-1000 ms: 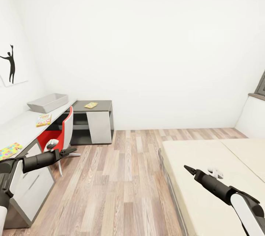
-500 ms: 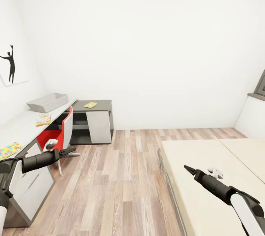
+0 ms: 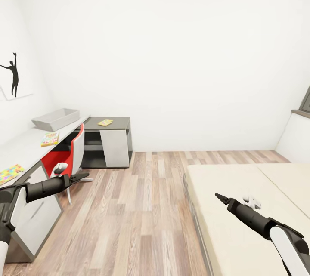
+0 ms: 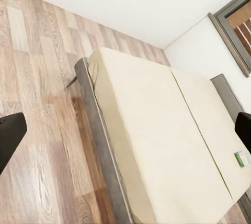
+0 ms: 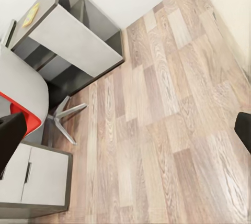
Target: Put all the toys in the child's room - the three board games (two on the bed and one on the table), the two jigsaw puzzles on the table, and the tennis ball on the table - inside the toy box on the table in the child's room.
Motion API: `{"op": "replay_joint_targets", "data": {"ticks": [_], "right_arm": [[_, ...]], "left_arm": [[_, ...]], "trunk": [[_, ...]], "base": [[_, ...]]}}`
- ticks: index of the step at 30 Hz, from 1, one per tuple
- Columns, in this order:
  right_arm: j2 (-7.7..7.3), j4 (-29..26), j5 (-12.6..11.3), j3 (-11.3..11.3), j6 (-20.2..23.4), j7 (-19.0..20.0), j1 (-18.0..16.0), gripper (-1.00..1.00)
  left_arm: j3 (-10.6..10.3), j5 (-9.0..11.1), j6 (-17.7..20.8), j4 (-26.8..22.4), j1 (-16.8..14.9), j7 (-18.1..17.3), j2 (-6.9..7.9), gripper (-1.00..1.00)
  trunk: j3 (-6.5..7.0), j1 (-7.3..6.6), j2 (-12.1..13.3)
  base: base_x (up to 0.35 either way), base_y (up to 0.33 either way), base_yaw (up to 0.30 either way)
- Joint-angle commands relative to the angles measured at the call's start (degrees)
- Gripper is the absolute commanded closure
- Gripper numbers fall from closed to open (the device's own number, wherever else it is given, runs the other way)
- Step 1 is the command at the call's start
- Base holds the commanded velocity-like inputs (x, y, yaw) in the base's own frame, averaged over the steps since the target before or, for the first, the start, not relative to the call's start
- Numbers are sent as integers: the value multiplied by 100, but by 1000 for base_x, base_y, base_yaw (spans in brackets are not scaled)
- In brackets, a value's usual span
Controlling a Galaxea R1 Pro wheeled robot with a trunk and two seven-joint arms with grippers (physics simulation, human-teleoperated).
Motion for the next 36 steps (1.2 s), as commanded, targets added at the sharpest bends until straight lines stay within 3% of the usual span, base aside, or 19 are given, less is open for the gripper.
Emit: {"op": "replay_joint_targets", "data": {"ticks": [1,29,36], "right_arm": [[1,-1,3,-10,32,24,-4,-100],[1,-1,3,-10,36,26,-4,-100],[1,-1,3,-10,37,26,-4,-100]], "left_arm": [[3,18,48,0,-6,-2,-4,-100],[3,19,47,0,-6,-6,-10,-100],[3,18,42,0,-6,-3,-11,-100]], "trunk": [[-13,4,-13],[-13,4,-13],[-13,4,-13]], "base": [[0,-241,75],[-29,-26,5],[0,-196,0]]}}
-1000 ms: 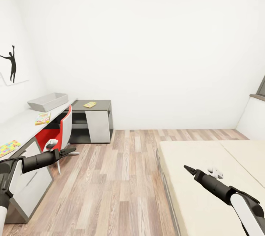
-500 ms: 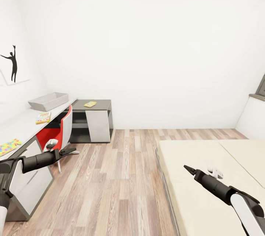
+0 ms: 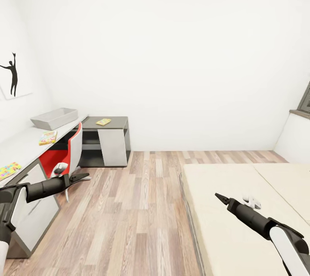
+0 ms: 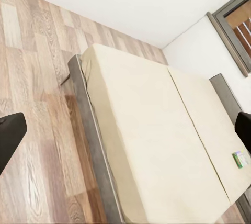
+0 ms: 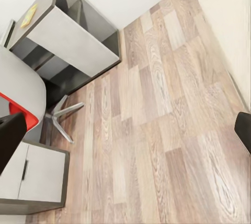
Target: Put all the toys in the child's room - the three board games (two on the bed and one on the table), the two jigsaw puzzles on the table, and the tennis ball on the table - inside the toy box on the table in the child's room.
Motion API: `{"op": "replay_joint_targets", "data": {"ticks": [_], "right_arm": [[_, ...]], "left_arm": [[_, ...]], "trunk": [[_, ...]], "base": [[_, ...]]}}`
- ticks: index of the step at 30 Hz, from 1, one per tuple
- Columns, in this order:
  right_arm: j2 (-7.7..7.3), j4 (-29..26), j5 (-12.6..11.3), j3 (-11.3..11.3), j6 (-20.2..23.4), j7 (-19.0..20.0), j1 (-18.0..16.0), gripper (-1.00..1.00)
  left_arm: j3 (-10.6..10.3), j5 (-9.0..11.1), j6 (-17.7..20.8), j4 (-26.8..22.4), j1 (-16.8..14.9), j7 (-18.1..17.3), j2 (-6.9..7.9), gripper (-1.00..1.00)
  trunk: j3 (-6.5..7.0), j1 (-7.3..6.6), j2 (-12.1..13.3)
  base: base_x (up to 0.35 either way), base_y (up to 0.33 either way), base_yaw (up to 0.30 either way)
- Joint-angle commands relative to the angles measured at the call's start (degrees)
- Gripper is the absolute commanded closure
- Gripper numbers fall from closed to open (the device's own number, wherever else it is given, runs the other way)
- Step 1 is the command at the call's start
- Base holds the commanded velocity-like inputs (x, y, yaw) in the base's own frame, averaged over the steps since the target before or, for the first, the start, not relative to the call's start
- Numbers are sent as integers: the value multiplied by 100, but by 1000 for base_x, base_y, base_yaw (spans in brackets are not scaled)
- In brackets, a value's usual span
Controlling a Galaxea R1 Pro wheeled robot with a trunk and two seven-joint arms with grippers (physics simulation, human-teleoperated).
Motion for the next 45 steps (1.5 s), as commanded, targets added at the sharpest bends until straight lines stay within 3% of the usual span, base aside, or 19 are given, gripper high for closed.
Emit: {"op": "replay_joint_targets", "data": {"ticks": [1,45], "right_arm": [[1,0,3,-10,31,23,-5,-100],[1,6,1,-18,32,22,-5,-100]], "left_arm": [[3,20,49,-1,-5,-3,1,-100],[3,20,50,-1,-5,-1,-5,-100]], "trunk": [[-13,4,-14],[-13,4,-14]], "base": [[0,-278,0],[0,-281,0]]}}
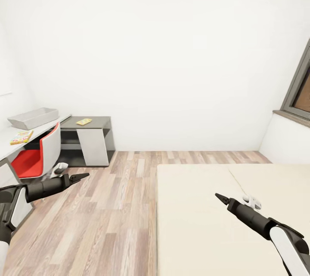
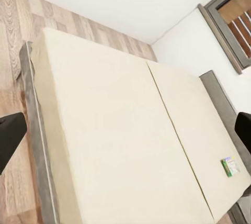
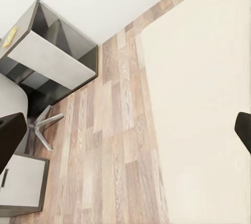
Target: Put all the toys in the child's room - the three board games (two on the bed and one on the table), the two jigsaw puzzles on the table, and the tennis ball on the table - inside the toy box on the table in the child's room.
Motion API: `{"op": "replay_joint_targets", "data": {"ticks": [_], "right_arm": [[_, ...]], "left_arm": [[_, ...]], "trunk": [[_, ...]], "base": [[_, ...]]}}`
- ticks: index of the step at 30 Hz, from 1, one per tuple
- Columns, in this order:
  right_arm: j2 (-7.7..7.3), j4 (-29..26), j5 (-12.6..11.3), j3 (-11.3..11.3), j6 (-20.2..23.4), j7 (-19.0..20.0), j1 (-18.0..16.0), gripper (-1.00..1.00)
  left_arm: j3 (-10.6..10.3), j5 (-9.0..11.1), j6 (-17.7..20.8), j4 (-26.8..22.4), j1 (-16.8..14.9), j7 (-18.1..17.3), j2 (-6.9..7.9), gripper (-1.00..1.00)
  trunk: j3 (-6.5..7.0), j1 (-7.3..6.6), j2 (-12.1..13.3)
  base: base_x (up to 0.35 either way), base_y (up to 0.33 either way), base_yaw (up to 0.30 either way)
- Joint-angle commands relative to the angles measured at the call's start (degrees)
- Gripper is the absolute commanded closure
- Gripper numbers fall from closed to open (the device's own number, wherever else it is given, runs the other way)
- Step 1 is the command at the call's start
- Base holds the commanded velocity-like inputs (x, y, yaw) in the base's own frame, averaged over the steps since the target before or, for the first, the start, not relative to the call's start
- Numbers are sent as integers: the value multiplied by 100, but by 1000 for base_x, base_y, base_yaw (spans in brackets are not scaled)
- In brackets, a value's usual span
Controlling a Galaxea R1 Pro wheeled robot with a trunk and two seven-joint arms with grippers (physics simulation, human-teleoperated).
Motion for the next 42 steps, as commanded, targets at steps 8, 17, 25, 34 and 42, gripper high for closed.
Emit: {"op": "replay_joint_targets", "data": {"ticks": [8,17,25,34,42], "right_arm": [[1,10,4,-10,32,21,-5,-100],[1,10,3,-10,32,23,-5,-100],[-2,7,3,-10,32,23,-5,-100],[-7,1,0,-17,32,23,-5,-100],[-6,-2,-1,-17,32,23,-5,-100]], "left_arm": [[3,22,46,-1,-5,-10,1,-100],[3,22,50,0,-6,-10,2,-100],[3,22,51,0,-6,-11,1,-100],[3,22,60,0,-4,-3,-1,-100],[3,22,63,0,-5,-7,5,-100]], "trunk": [[-13,4,-13],[-13,4,-13],[-13,4,-13],[-13,4,-13],[-13,4,-13]], "base": [[-4,-25,0],[-40,-1,0],[-2,0,0],[-46,0,0],[-4,0,0]]}}
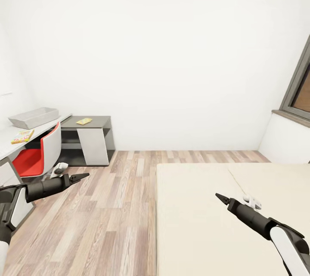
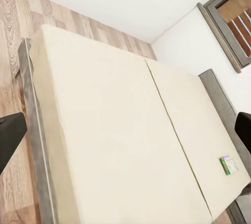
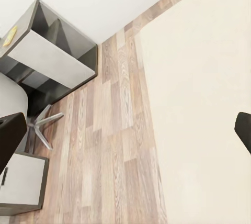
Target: Put all the toys in the child's room - the three board games (two on the bed and one on the table), the two jigsaw puzzles on the table, and the tennis ball on the table - inside the toy box on the table in the child's room.
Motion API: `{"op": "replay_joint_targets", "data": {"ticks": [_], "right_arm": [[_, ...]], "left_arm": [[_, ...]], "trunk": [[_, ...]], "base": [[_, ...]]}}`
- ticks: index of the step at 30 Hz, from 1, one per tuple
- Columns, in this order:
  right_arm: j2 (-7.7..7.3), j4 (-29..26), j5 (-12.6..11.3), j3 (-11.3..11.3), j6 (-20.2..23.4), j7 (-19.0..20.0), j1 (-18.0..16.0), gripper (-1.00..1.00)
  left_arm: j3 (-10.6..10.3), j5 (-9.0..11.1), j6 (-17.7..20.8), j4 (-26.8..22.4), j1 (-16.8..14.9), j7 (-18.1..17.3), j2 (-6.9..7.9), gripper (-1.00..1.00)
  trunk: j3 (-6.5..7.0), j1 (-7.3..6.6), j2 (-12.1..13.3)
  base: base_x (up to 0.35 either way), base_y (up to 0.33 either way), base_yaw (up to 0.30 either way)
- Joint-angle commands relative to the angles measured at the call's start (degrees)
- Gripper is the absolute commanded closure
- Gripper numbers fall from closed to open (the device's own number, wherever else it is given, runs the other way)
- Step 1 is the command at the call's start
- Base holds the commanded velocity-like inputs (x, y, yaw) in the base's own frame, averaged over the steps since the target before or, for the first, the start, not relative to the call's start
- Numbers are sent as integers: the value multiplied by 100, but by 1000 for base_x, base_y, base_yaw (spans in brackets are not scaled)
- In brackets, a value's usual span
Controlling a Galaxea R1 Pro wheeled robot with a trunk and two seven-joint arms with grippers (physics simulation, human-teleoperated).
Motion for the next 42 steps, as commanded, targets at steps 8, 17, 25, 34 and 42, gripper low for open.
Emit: {"op": "replay_joint_targets", "data": {"ticks": [8,17,25,34,42], "right_arm": [[3,-6,1,-10,33,21,-5,-100],[0,-3,2,-11,33,21,-5,-100],[0,8,1,-12,38,21,-5,-100],[-1,10,1,-27,42,21,-7,-100],[-1,10,1,-29,42,21,-5,-100]], "left_arm": [[3,21,49,1,-5,2,-6,-100],[-13,20,52,0,-6,2,-8,-100],[-15,17,55,1,-6,2,-8,-100],[-15,16,52,1,-6,8,-8,-100],[-15,20,52,1,-6,8,-8,-100]], "trunk": [[-13,4,-13],[-13,4,-13],[-13,4,-13],[-13,4,-13],[-13,4,-13]], "base": [[0,-18,0],[0,-250,0],[0,-301,0],[0,-304,0],[0,-304,0]]}}
